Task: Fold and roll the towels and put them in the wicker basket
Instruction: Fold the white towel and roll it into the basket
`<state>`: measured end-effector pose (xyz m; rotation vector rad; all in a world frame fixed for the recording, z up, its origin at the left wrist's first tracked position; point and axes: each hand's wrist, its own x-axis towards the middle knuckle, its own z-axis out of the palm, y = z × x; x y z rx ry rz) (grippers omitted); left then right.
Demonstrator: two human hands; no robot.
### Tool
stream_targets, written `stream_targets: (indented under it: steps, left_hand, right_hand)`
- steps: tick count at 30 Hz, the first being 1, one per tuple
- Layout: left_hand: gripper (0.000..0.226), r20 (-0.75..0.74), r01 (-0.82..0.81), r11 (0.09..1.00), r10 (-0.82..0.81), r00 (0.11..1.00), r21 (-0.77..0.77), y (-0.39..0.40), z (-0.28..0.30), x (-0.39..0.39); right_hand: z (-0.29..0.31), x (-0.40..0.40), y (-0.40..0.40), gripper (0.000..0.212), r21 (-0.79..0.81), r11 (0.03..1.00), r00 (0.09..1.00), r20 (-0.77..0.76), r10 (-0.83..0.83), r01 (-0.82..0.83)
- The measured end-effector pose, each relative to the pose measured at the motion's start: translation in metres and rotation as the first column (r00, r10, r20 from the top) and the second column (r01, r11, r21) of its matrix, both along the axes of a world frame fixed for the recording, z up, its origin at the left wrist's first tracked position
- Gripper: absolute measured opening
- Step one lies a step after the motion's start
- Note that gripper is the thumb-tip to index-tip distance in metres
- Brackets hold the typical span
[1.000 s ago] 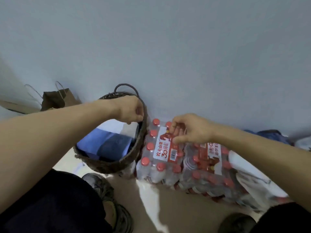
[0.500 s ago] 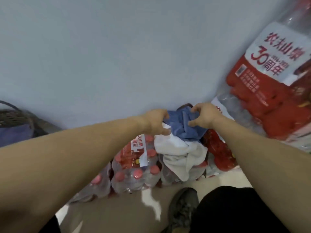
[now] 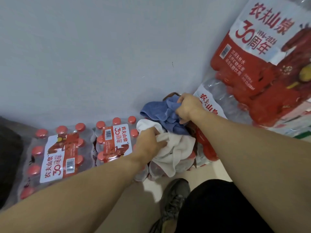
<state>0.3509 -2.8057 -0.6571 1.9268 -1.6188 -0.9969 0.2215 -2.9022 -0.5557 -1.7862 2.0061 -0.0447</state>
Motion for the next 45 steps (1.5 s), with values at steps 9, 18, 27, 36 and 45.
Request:
stream_targets:
  steps: [9, 18, 27, 36, 45]
  left_hand:
    - [0.015, 0.000, 0.249, 0.968, -0.249, 0.969, -0.016, -0.022, 0.115, 0.081]
    - [0.015, -0.155, 0.157, 0.984, -0.169, 0.973, -0.086, 0.022, 0.211, 0.178]
    - [0.017, -0.360, -0.261, 0.934, 0.163, 0.919, -0.244, 0.071, 0.198, 0.267]
    - [0.021, -0.124, -0.207, 0.947, 0.181, 0.976, -0.244, 0.089, 0.182, 0.300]
    - [0.029, -0.123, -0.235, 0.940, 0.211, 0.970, -0.247, 0.088, 0.180, 0.289]
  right_hand:
    - [0.059, 0.030, 0.002, 0.020, -0.072, 0.979, 0.953, 0.225, 0.204, -0.192]
    - [0.087, 0.100, 0.047, 0.035, 0.166, 0.793, 0.590, 0.758, 0.278, -0.586]
    - [0.097, 0.148, 0.074, 0.028, 0.119, 0.734, 0.576, 0.707, 0.410, -0.668]
    - [0.086, 0.150, 0.062, 0.040, 0.227, 0.818, 0.506, 0.858, 0.089, -0.529]
    - [0.089, 0.167, 0.067, 0.025, 0.133, 0.961, 0.423, 0.906, -0.018, -0.243]
